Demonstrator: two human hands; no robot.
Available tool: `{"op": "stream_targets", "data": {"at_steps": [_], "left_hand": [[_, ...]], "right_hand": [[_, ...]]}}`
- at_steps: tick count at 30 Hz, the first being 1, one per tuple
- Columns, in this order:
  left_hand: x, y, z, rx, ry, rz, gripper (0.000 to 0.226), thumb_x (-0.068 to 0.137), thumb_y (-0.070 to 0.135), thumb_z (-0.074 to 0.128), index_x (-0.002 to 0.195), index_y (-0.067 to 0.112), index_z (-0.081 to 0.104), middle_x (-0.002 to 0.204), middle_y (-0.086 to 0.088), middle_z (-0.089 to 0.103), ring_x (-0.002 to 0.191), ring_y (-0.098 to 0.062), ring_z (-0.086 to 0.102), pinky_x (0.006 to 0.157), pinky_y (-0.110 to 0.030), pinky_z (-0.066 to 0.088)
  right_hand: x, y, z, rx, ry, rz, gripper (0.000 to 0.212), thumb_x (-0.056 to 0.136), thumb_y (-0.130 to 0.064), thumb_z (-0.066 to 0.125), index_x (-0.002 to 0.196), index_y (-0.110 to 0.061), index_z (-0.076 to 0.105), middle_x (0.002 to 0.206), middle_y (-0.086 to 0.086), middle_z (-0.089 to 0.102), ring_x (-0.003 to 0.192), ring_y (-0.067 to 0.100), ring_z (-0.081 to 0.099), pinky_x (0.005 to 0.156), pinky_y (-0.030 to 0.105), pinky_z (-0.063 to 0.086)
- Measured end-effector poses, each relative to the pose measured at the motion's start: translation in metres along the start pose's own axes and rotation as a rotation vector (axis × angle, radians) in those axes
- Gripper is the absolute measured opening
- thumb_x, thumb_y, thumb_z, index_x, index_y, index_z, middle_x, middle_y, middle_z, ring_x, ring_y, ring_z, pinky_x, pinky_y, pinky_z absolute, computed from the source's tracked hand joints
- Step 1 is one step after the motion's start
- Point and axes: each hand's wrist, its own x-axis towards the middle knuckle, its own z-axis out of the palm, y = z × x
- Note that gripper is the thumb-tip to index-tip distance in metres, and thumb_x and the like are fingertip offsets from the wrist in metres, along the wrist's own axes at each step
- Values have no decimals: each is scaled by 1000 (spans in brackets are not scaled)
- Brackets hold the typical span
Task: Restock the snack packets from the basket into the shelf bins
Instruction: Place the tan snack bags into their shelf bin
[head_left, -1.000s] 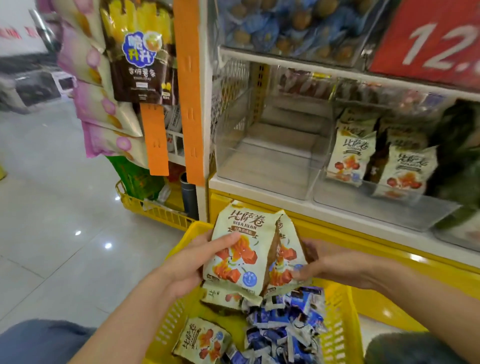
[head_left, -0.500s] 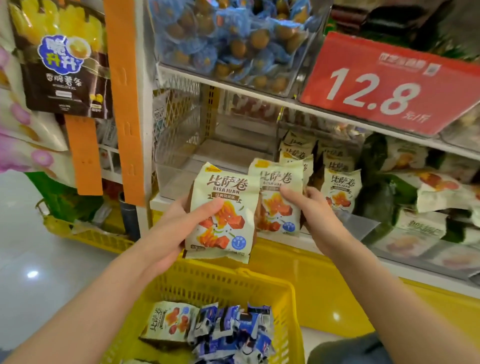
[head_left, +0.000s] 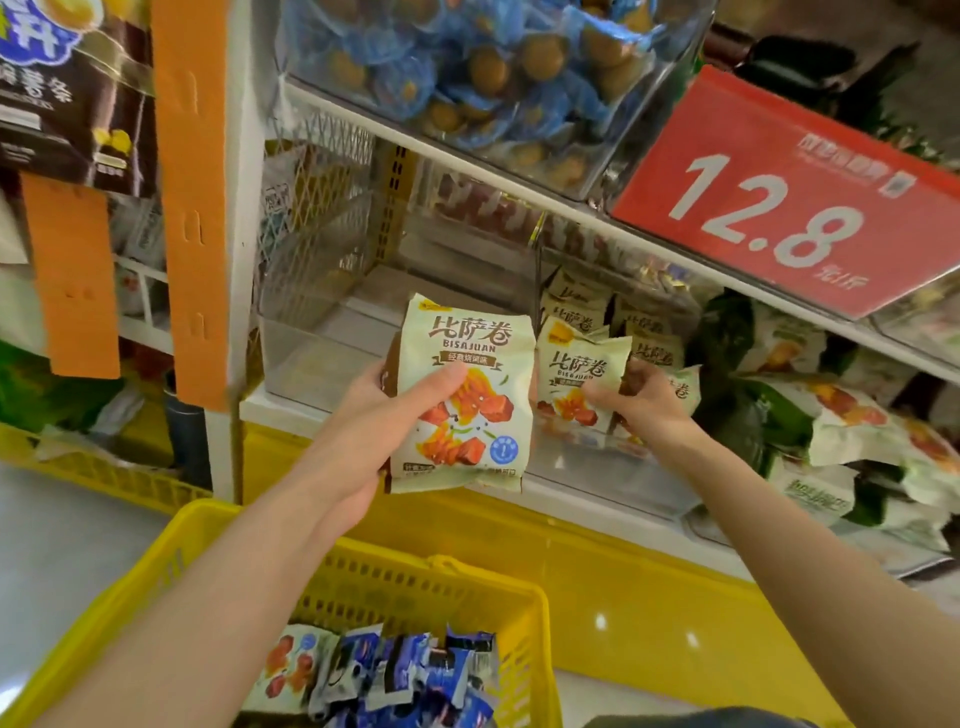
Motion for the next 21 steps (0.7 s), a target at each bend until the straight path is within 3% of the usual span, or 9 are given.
{"op": "stream_targets", "data": {"at_steps": [3, 7, 11, 14, 17, 19, 21], "left_hand": [[5, 1, -1, -12, -9, -3, 59, 55, 44, 73, 110, 23, 61, 91, 1, 74, 82, -17, 72, 73, -36, 55], [10, -2, -1, -16, 1, -6, 58, 58, 43, 73, 112, 24, 60, 93, 3, 74, 83, -17, 71, 74, -37, 56], [13, -6, -1, -1, 25, -24, 60, 58, 43, 73, 113, 24, 59, 93, 2, 74, 83, -17, 71, 77, -39, 57], [13, -9, -2, 7, 36, -15, 58, 57, 43, 74, 110, 24, 59, 89, 3, 74, 79, -16, 72, 68, -34, 57], [14, -10, 0, 32, 32, -17, 57, 57, 42, 74, 109, 23, 59, 87, 3, 75, 77, -15, 72, 64, -31, 57], [13, -12, 2, 59, 36, -19, 59, 56, 43, 75, 109, 23, 58, 87, 3, 75, 78, -15, 72, 66, -32, 57], [13, -15, 4, 85, 42, -13, 62, 53, 44, 75, 109, 24, 57, 88, 3, 74, 78, -16, 72, 67, -33, 57]], "right_hand": [[11, 1, 0, -236, -62, -66, 80, 65, -29, 83, 130, -11, 41, 114, -2, 62, 100, 16, 60, 92, 37, 50], [17, -13, 0, -512, -51, -244, 72, 58, -36, 86, 114, -32, 42, 93, -13, 58, 86, 10, 59, 72, 27, 51], [25, -7, -4, -344, -69, -222, 65, 59, -34, 86, 112, -21, 51, 96, -9, 66, 87, 7, 63, 68, 21, 50], [26, 5, 0, -174, -112, -164, 64, 60, -28, 86, 114, -17, 52, 100, -4, 68, 90, 5, 65, 70, 17, 50], [29, 7, 4, -204, -216, -137, 66, 61, -29, 86, 117, -17, 54, 100, -10, 67, 95, 5, 63, 71, 13, 45], [31, 3, 2, -219, -229, -119, 69, 60, -31, 86, 118, -18, 51, 105, -8, 66, 100, 11, 62, 74, 16, 45], [28, 0, 0, -289, -176, -106, 78, 61, -37, 84, 125, -21, 42, 118, 0, 59, 106, 16, 58, 85, 27, 47]]}}
